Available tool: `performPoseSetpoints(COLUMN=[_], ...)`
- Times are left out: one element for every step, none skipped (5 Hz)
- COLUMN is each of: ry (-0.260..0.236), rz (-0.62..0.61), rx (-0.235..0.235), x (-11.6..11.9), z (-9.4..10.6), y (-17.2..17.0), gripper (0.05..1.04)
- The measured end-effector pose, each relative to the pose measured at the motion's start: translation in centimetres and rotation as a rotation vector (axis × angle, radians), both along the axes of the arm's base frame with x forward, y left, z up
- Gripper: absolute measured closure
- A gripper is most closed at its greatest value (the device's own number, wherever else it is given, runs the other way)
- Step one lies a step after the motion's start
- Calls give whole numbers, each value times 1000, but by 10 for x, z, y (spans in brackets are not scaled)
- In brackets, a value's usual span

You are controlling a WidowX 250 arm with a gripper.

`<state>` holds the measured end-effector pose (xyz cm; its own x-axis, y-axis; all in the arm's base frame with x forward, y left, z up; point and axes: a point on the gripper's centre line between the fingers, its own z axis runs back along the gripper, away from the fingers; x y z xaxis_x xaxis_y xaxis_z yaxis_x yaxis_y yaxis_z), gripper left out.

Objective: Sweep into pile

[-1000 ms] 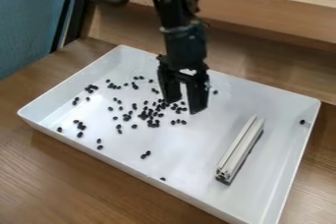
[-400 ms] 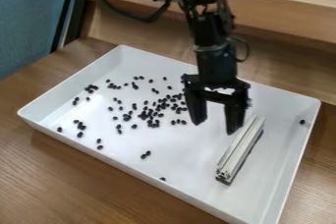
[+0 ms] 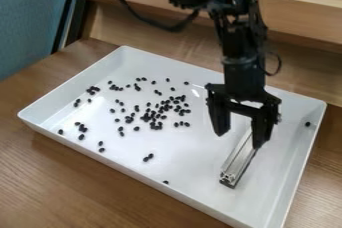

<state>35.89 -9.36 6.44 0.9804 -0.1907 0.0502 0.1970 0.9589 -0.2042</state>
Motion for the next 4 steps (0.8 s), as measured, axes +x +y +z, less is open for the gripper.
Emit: performPoseSetpoints(ry=[13,7,-10,-27], rz=[10,26,31,16], rx=[48,92,117,126], x=[6,8,12,8], z=[-11,-18,-25,-36], y=[-7,-6,-2,0], gripper=[83,83,118,383])
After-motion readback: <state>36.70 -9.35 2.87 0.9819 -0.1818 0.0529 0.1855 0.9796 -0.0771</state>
